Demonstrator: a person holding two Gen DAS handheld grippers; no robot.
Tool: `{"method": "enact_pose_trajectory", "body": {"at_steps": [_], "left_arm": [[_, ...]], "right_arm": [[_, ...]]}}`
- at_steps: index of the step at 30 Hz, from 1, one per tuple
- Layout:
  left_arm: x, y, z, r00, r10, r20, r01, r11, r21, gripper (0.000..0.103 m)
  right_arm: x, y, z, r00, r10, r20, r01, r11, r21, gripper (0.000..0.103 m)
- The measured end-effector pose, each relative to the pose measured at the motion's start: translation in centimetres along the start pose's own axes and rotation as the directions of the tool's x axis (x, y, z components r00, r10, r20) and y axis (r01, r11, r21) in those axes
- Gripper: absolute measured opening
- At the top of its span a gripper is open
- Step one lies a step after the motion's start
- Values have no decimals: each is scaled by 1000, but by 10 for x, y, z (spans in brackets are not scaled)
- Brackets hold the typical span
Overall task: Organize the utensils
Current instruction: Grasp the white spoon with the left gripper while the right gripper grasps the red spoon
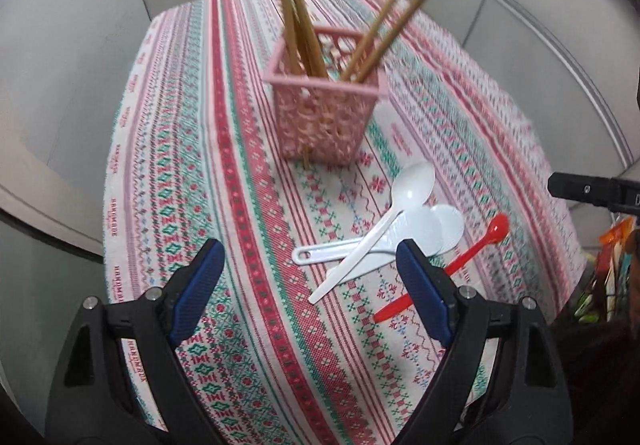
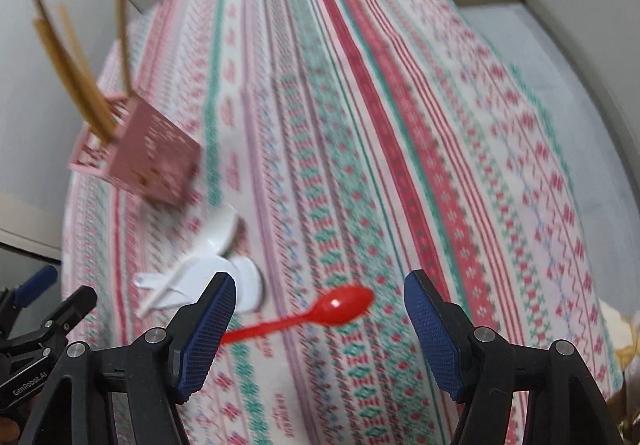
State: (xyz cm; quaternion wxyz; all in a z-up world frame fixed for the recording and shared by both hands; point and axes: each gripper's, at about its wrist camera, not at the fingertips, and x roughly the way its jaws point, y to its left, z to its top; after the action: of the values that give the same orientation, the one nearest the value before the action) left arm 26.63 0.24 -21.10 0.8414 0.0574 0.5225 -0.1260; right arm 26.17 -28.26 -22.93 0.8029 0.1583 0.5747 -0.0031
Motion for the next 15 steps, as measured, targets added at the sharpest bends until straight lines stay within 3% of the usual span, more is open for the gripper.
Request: {"method": "enact_pose_trajectory", "body": {"at_steps": [5,9,15], "left_arm": [[17,-16,5,998,-61,-3,61,997,52,87],[36,-31,11,988,-154,-15,155,983,100,77],[58,-56,21,982,-185,-23,187,970,156,65]], "right_arm": [[8,-4,1,1000,-6,-21,6,1000,5,76],[17,-11,3,998,1,-57,0,1000,17,76],[21,-27,6,996,-12,-84,14,1000,22,76]]}}
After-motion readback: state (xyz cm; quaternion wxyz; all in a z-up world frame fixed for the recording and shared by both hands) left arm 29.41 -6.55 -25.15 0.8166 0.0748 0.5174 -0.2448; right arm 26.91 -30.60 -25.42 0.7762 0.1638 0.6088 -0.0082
